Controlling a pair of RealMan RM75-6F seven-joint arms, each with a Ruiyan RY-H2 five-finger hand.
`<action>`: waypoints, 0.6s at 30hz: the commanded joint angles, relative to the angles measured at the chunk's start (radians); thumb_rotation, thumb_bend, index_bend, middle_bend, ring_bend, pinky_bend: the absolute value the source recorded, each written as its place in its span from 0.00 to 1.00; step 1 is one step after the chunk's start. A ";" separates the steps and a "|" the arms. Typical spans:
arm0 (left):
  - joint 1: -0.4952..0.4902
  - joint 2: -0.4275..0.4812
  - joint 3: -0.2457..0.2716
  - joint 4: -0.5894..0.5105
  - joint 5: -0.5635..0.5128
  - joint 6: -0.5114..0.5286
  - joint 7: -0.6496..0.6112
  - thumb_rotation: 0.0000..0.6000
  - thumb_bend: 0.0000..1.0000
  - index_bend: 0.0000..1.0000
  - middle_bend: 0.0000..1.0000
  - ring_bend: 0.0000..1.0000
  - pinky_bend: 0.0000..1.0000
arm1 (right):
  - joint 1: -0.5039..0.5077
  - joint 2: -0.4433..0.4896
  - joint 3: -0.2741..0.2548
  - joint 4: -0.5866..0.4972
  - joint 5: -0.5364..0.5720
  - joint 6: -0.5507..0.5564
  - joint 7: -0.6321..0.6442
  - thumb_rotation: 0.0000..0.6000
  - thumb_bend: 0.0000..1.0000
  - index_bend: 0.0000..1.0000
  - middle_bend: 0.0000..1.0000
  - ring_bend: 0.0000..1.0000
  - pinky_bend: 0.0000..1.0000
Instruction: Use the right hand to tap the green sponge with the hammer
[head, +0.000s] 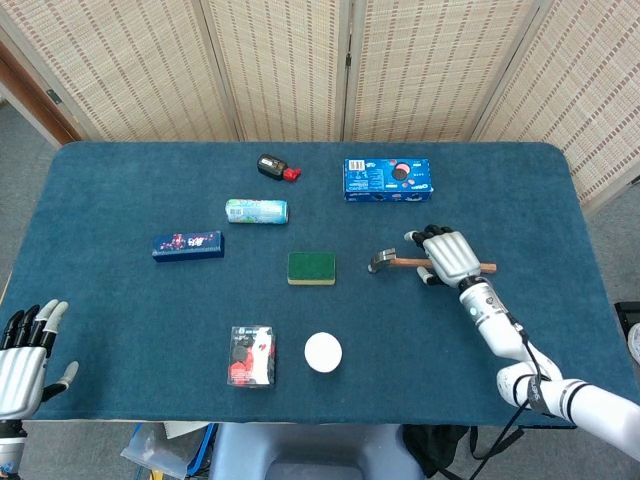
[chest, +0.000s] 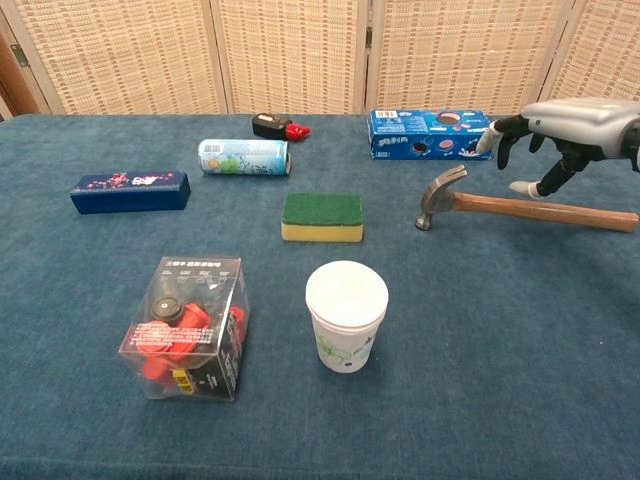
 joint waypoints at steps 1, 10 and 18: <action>-0.001 -0.002 0.000 0.000 -0.002 -0.003 0.002 1.00 0.28 0.00 0.00 0.01 0.00 | 0.027 -0.040 -0.012 0.053 -0.012 -0.024 0.029 1.00 0.39 0.23 0.33 0.16 0.23; 0.002 -0.006 -0.002 0.005 -0.007 -0.003 0.005 1.00 0.28 0.00 0.00 0.01 0.00 | 0.060 -0.113 -0.034 0.166 -0.030 -0.056 0.092 1.00 0.40 0.30 0.33 0.16 0.23; 0.001 -0.010 -0.002 0.008 -0.013 -0.011 0.003 1.00 0.28 0.00 0.00 0.01 0.00 | 0.075 -0.151 -0.048 0.235 -0.033 -0.082 0.130 1.00 0.41 0.30 0.33 0.16 0.23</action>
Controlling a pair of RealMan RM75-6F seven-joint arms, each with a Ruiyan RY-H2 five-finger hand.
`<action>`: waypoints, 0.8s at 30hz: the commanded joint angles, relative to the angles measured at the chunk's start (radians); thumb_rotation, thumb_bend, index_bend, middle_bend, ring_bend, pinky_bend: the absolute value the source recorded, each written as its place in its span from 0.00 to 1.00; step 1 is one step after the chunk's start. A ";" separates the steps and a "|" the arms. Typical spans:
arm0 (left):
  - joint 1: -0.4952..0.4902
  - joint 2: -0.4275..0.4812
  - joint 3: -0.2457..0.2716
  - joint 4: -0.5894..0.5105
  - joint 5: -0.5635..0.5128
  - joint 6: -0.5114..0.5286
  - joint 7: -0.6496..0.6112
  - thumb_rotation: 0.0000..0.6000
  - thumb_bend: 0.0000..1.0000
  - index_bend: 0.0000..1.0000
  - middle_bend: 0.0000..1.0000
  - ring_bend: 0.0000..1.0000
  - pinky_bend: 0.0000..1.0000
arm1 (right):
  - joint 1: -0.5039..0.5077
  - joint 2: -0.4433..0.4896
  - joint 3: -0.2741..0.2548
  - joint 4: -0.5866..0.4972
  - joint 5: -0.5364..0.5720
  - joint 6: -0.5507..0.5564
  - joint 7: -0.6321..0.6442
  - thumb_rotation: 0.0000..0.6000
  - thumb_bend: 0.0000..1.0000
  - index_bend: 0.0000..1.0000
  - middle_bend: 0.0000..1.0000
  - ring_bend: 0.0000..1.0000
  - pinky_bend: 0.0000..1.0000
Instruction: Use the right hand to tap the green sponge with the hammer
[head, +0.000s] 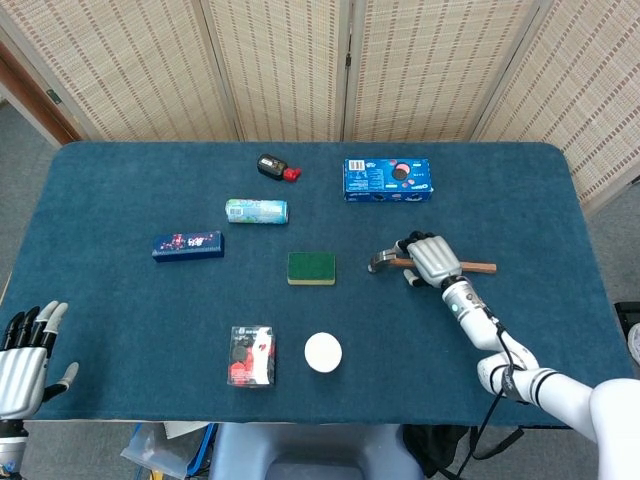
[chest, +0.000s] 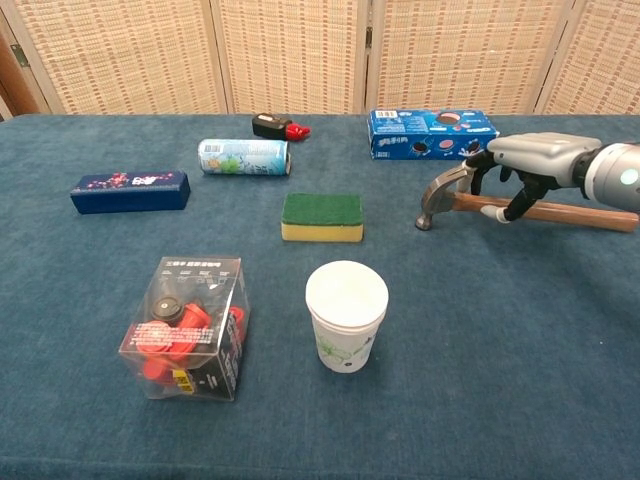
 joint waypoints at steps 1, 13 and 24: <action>0.000 -0.001 0.000 0.001 -0.001 -0.002 0.000 1.00 0.28 0.00 0.00 0.01 0.00 | 0.007 -0.015 -0.006 0.024 0.001 -0.012 0.012 1.00 0.41 0.30 0.33 0.16 0.23; 0.005 -0.005 -0.001 0.010 -0.008 -0.001 -0.009 1.00 0.28 0.00 0.00 0.01 0.00 | 0.021 -0.049 -0.011 0.079 0.008 -0.036 0.038 1.00 0.45 0.31 0.38 0.16 0.23; 0.007 -0.006 -0.001 0.017 -0.014 -0.004 -0.017 1.00 0.28 0.00 0.00 0.01 0.00 | 0.028 -0.060 -0.012 0.094 0.016 -0.049 0.051 1.00 0.50 0.34 0.44 0.16 0.23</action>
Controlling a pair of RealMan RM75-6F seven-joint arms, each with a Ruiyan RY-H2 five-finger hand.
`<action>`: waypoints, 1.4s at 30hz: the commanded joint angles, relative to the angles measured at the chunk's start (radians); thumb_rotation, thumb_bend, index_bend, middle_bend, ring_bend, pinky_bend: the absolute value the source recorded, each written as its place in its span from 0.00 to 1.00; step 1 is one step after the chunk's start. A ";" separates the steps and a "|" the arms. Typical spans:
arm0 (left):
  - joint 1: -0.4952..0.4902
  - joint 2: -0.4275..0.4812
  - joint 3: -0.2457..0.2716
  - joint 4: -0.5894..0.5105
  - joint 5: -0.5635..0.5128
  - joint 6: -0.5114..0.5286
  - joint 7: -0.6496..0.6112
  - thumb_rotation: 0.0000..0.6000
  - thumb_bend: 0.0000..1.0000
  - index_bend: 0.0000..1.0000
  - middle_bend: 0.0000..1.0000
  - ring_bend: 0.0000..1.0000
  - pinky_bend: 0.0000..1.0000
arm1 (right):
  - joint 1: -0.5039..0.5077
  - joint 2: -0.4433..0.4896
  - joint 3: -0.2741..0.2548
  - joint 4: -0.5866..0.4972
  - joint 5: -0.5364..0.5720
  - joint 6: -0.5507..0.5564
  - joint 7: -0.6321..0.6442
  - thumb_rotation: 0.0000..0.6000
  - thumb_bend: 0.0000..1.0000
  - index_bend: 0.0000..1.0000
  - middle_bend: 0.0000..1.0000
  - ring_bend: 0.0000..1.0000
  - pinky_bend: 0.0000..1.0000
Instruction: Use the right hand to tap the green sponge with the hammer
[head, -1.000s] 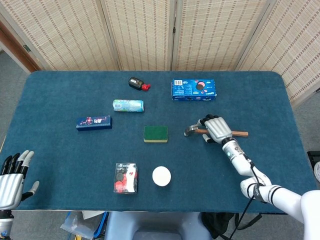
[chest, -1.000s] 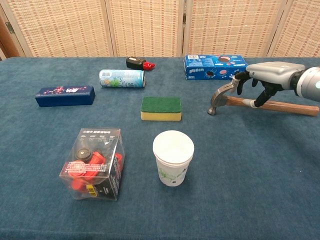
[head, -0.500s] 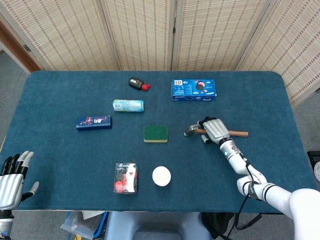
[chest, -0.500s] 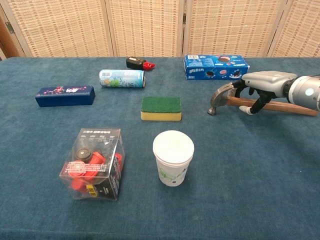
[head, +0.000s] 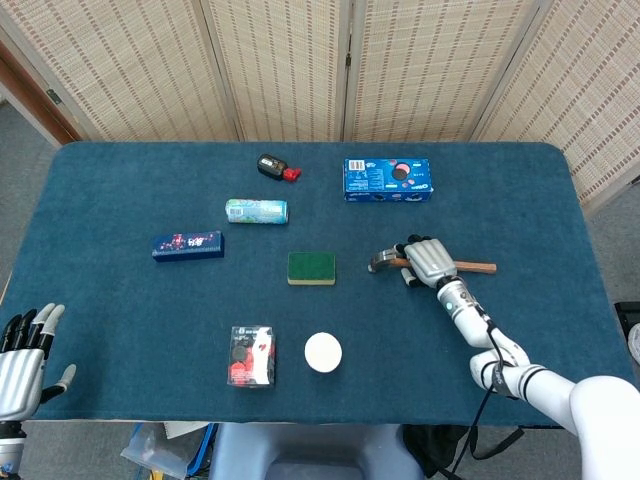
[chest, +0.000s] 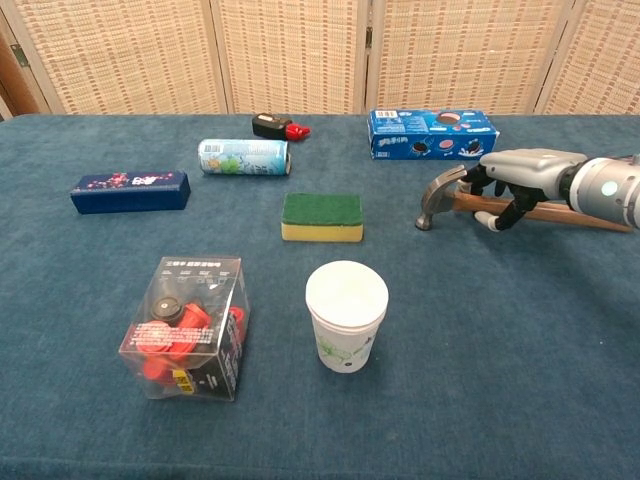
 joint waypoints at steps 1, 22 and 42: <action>0.000 -0.001 -0.001 0.001 -0.001 -0.001 -0.002 1.00 0.28 0.00 0.00 0.01 0.00 | 0.001 -0.001 -0.001 0.001 0.001 -0.001 0.000 1.00 0.50 0.35 0.44 0.17 0.23; 0.001 -0.002 -0.001 0.001 -0.009 -0.008 0.001 1.00 0.28 0.00 0.00 0.01 0.00 | -0.008 0.006 -0.004 -0.009 0.016 0.004 -0.001 1.00 0.61 0.43 0.51 0.25 0.23; 0.003 0.004 -0.001 -0.010 -0.012 -0.008 0.005 1.00 0.28 0.00 0.00 0.01 0.00 | -0.068 0.058 0.011 -0.063 -0.035 0.138 0.120 1.00 0.74 0.56 0.67 0.50 0.42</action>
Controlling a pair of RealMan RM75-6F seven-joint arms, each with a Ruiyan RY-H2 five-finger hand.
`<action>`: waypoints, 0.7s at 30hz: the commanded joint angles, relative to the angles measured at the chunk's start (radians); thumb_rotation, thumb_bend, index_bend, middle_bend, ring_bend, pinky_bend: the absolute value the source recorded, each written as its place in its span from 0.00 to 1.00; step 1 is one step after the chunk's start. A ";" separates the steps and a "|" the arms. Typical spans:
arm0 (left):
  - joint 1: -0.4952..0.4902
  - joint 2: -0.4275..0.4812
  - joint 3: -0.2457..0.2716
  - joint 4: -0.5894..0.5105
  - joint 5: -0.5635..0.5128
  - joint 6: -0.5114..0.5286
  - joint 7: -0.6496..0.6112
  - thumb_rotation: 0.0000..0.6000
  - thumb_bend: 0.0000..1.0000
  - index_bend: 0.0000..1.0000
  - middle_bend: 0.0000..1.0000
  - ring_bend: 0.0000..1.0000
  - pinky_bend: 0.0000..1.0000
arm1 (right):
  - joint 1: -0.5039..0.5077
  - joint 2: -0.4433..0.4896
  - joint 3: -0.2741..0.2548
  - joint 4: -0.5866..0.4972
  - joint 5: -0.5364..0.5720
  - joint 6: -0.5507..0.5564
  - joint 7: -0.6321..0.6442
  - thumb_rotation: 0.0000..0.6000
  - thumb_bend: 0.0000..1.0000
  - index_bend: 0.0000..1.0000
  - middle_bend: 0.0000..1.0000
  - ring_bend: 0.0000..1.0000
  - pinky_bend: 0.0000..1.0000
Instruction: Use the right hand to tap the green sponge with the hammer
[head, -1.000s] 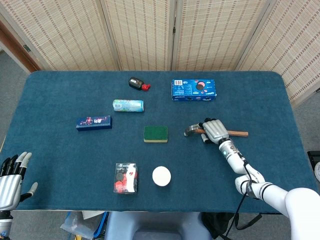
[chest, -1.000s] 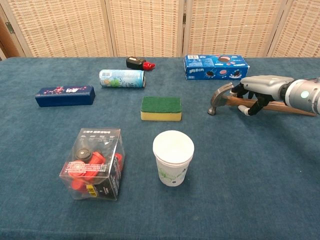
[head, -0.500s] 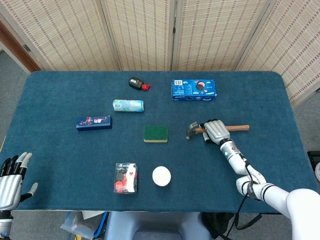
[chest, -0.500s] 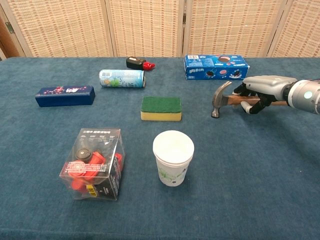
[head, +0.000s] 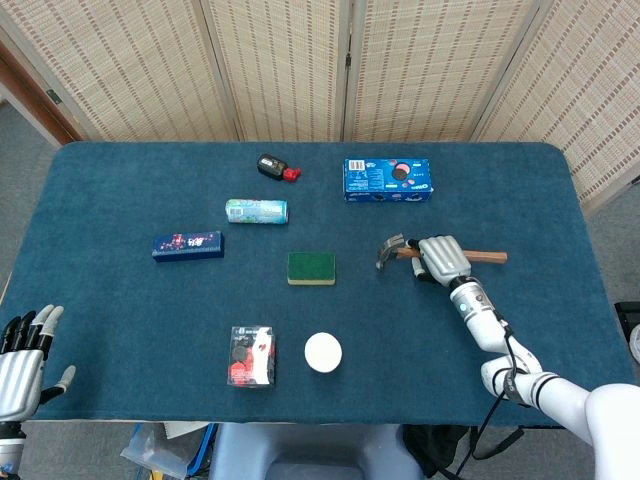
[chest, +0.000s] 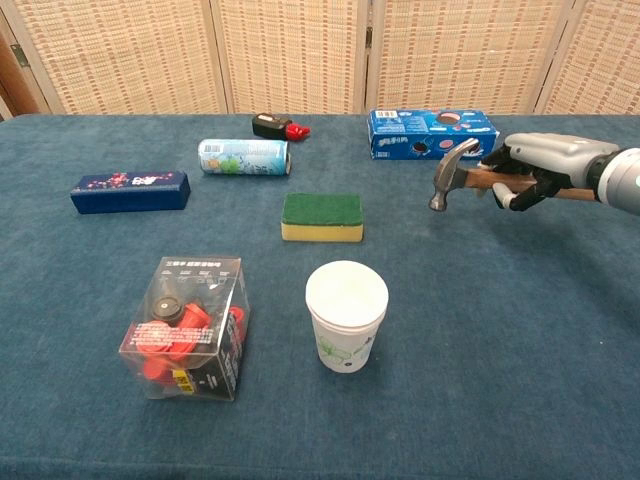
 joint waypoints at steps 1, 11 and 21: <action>0.000 0.000 0.000 -0.002 0.000 -0.001 0.003 1.00 0.28 0.00 0.00 0.01 0.00 | -0.010 0.027 0.006 -0.032 -0.008 0.019 0.012 1.00 0.74 0.56 0.68 0.52 0.46; 0.000 0.002 0.002 -0.011 0.005 0.001 0.012 1.00 0.28 0.00 0.00 0.01 0.00 | -0.016 0.077 0.021 -0.104 0.013 0.033 -0.025 1.00 0.75 0.62 0.76 0.67 0.73; 0.004 0.003 0.003 -0.008 0.004 0.004 0.007 1.00 0.28 0.00 0.00 0.01 0.00 | 0.008 0.082 0.043 -0.158 0.018 0.025 -0.019 1.00 0.77 0.64 0.78 0.69 0.75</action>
